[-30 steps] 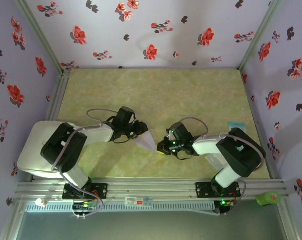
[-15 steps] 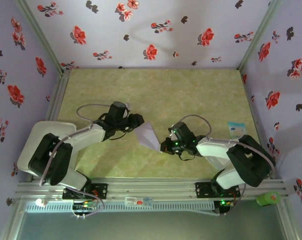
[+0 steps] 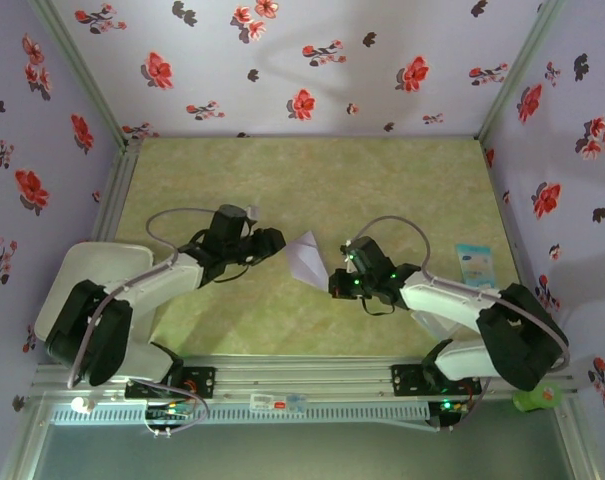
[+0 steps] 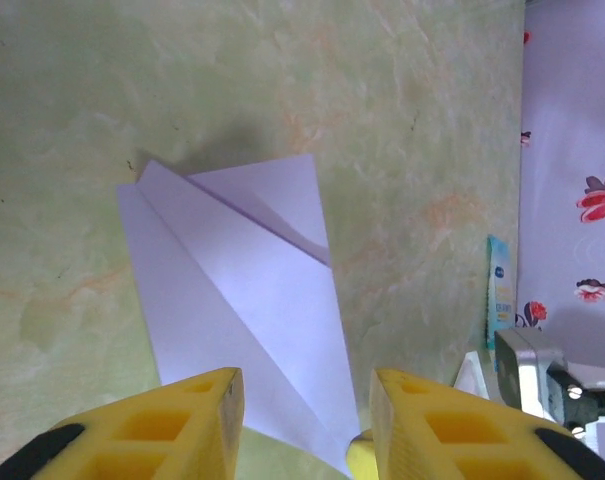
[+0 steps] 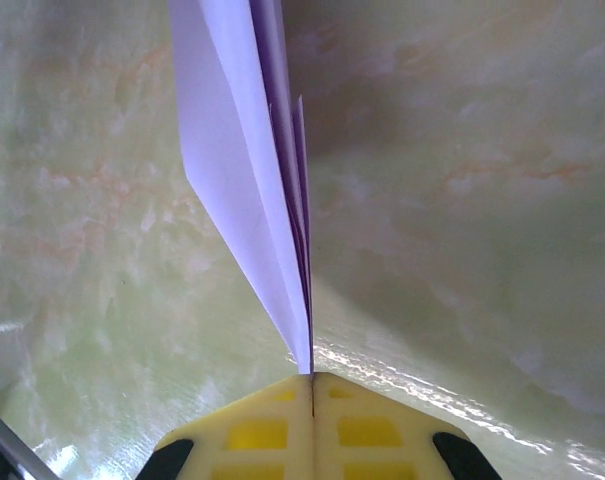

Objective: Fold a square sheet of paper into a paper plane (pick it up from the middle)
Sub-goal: Turn over the paper at the center of the table.

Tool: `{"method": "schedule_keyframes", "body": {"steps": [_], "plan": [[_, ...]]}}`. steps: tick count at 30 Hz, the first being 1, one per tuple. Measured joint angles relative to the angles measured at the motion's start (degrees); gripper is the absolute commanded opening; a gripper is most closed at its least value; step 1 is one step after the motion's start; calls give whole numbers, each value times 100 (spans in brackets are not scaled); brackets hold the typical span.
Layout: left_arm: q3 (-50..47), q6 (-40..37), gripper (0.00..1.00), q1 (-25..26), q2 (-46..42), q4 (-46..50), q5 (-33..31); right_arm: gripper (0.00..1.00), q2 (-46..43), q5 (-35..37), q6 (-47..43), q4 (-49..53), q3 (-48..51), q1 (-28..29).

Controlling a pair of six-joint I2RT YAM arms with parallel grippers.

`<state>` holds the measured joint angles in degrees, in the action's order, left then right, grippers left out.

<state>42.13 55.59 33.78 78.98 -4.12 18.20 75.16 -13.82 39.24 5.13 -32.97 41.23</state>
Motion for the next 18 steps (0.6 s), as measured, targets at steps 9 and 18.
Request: {"method": "schedule_keyframes", "body": {"steps": [9,18], "plan": [[-2,-203,39,0,-457,387,-24,0,-452,404,-33,144,37,0],[-4,-326,40,-68,-625,866,-271,0,-918,713,-197,133,433,0]]}}
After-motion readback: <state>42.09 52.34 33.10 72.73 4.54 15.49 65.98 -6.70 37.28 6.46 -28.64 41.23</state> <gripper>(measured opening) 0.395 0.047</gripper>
